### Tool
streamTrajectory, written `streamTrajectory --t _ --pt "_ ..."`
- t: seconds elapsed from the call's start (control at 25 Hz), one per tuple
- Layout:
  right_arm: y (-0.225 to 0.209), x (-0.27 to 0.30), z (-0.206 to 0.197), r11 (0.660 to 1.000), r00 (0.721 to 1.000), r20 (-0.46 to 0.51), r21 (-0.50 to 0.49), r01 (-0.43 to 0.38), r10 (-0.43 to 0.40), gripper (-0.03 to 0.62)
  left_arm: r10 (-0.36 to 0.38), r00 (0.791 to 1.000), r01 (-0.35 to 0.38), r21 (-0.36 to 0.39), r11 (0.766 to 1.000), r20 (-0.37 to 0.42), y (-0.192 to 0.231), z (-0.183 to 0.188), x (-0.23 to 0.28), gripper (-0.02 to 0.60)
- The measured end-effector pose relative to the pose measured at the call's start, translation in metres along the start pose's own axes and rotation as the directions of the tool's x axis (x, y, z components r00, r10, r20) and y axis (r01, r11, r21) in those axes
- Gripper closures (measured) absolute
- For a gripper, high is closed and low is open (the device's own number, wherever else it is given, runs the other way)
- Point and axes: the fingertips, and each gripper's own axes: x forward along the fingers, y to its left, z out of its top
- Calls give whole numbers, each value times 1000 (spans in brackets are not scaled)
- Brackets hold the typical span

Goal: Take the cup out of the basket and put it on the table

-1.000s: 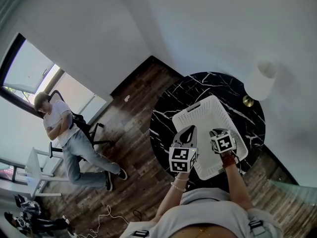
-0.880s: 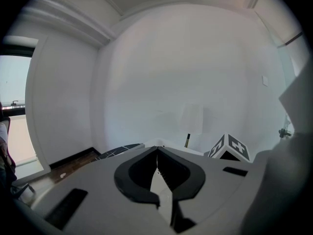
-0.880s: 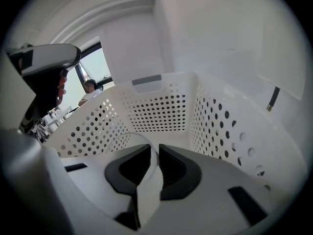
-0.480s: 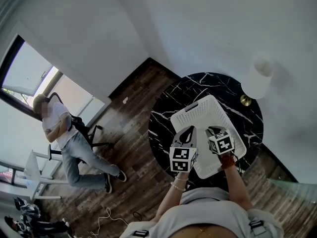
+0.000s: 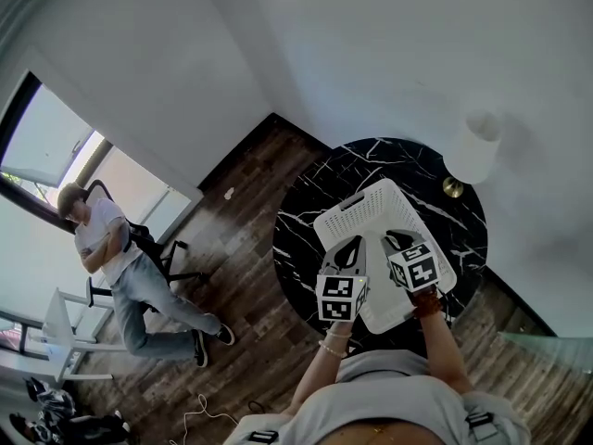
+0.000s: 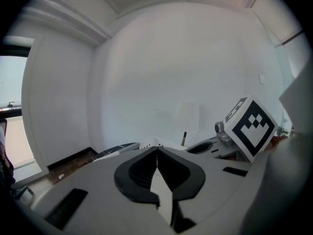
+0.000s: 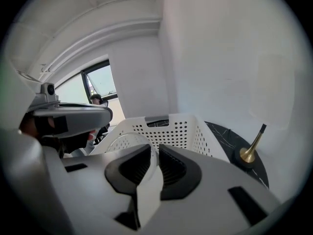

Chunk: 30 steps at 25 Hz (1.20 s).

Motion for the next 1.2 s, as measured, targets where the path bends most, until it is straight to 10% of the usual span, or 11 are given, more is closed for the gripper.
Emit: streamTrajectory --t 1.2 --pt "7 -55 64 1000 981 191 -21 16 -12 537 -21 1000 21 -23 1000 -3 -5 2 3 577"
